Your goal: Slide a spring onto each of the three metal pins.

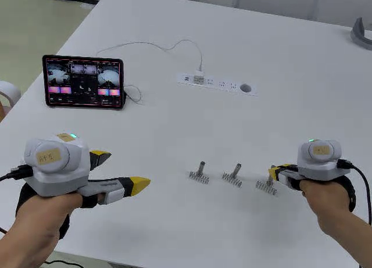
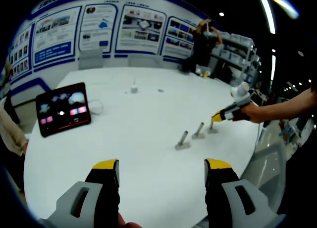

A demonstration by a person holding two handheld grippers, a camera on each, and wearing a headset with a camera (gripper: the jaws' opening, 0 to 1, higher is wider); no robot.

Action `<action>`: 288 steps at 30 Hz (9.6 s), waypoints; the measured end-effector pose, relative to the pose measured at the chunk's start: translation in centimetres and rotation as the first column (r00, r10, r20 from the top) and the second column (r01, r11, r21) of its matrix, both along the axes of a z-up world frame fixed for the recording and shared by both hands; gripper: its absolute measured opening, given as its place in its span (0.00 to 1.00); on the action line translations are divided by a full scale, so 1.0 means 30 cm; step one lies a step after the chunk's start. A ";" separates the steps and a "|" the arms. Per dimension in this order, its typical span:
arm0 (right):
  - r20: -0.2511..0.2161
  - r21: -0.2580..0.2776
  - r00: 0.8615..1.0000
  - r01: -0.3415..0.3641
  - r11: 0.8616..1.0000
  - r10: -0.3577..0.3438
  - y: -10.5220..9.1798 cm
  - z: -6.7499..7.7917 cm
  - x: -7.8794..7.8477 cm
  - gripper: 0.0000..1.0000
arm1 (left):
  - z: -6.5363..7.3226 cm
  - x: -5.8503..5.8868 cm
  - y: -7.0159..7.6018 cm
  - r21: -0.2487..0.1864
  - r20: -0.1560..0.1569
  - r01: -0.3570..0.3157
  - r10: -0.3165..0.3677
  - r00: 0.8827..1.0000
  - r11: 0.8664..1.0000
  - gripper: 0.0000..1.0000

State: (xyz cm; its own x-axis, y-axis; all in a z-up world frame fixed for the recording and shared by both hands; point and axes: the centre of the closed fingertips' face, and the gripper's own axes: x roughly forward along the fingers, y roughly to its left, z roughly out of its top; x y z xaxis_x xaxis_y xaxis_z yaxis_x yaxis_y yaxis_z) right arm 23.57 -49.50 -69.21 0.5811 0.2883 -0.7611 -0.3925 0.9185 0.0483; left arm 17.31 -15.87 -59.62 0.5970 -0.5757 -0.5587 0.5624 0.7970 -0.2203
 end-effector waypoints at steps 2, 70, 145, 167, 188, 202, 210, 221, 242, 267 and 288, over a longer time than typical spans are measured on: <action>0.002 0.000 1.000 0.006 1.000 -0.006 -0.003 0.000 0.000 0.09 | -0.003 -0.003 -0.001 0.002 -0.003 0.005 -0.005 1.000 1.000 0.71; 0.034 0.089 0.999 0.009 0.996 -0.012 -0.024 -0.022 -0.124 0.36 | -0.026 -0.020 -0.041 0.014 -0.016 0.055 -0.055 0.998 0.998 0.73; 0.073 0.288 0.992 -0.116 0.951 0.099 0.188 0.093 -0.393 0.85 | -0.148 -0.006 -0.255 0.081 -0.076 0.345 -0.339 0.938 0.935 0.76; 0.070 0.312 0.991 -0.131 0.941 0.115 0.204 0.106 -0.450 0.85 | -0.278 0.035 -0.411 0.100 -0.104 0.460 -0.450 0.887 0.882 0.71; 0.051 0.315 0.990 -0.142 0.939 0.132 0.194 0.110 -0.496 0.83 | -0.399 0.136 -0.514 0.055 -0.142 0.421 -0.411 0.901 0.905 0.55; 0.035 0.321 0.991 -0.133 0.938 0.128 0.191 0.099 -0.505 0.82 | -0.456 0.123 -0.525 0.127 -0.144 0.482 -0.464 0.874 0.867 0.32; 0.029 0.326 0.990 -0.138 0.935 0.136 0.199 0.091 -0.510 0.81 | -0.457 0.100 -0.536 0.142 -0.128 0.496 -0.481 0.867 0.857 0.23; 0.029 0.323 0.989 -0.147 0.935 0.145 0.194 0.093 -0.509 0.81 | -0.464 0.075 -0.555 0.194 -0.086 0.497 -0.490 0.867 0.845 0.12; 0.021 0.353 0.991 -0.134 0.926 0.135 0.213 0.089 -0.513 0.78 | -0.400 0.003 -0.446 0.167 -0.058 0.450 -0.447 0.893 0.877 0.11; 0.023 0.395 0.988 -0.147 0.907 0.150 0.248 0.097 -0.498 0.75 | -0.259 -0.093 -0.321 0.151 -0.007 0.426 -0.430 0.903 0.892 0.11; 0.039 0.476 0.982 -0.183 0.860 0.187 0.322 0.137 -0.484 0.65 | -0.138 -0.148 -0.365 0.135 0.055 0.470 -0.480 0.875 0.872 0.11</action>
State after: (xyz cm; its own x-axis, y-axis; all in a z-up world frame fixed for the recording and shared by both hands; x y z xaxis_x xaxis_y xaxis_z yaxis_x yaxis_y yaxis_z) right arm 9.05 -39.84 -65.10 0.4750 0.7177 -0.5092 -0.5506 0.6938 0.4642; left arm 12.88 -26.83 -63.77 0.3149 -0.7377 -0.5972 0.8919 0.4452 -0.0796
